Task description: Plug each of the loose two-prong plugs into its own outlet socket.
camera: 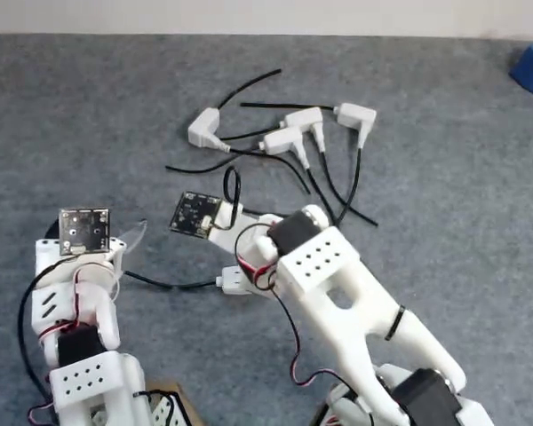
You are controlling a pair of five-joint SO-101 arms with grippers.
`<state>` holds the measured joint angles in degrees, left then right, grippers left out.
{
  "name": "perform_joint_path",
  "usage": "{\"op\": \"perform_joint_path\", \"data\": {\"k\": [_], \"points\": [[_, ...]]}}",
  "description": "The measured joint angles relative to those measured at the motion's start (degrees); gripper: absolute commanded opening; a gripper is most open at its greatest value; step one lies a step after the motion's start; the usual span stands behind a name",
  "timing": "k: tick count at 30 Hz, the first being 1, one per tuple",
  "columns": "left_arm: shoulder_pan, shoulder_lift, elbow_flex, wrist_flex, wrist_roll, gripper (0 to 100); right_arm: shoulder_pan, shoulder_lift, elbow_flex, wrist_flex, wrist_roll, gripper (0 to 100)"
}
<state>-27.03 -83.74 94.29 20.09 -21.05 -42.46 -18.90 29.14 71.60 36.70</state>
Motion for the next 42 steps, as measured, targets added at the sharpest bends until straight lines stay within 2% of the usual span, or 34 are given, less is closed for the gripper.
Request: {"op": "perform_joint_path", "data": {"k": [8, 27, 36, 42], "points": [[-0.79, 0.0, 0.97, 0.0, 0.0, 45, 2.99, 3.87, -5.27, 0.0, 0.35, 0.8], [-0.79, 0.0, 1.05, 0.0, 0.0, 45, 3.16, 6.68, -5.71, 1.05, 1.93, 0.8], [-0.79, 0.0, 1.05, 0.0, 0.0, 45, -1.67, 6.68, -5.71, 3.16, 0.53, 0.8], [-0.79, 0.0, 1.05, 0.0, 0.0, 45, -1.93, 6.68, -5.71, 3.16, 0.35, 0.8]]}}
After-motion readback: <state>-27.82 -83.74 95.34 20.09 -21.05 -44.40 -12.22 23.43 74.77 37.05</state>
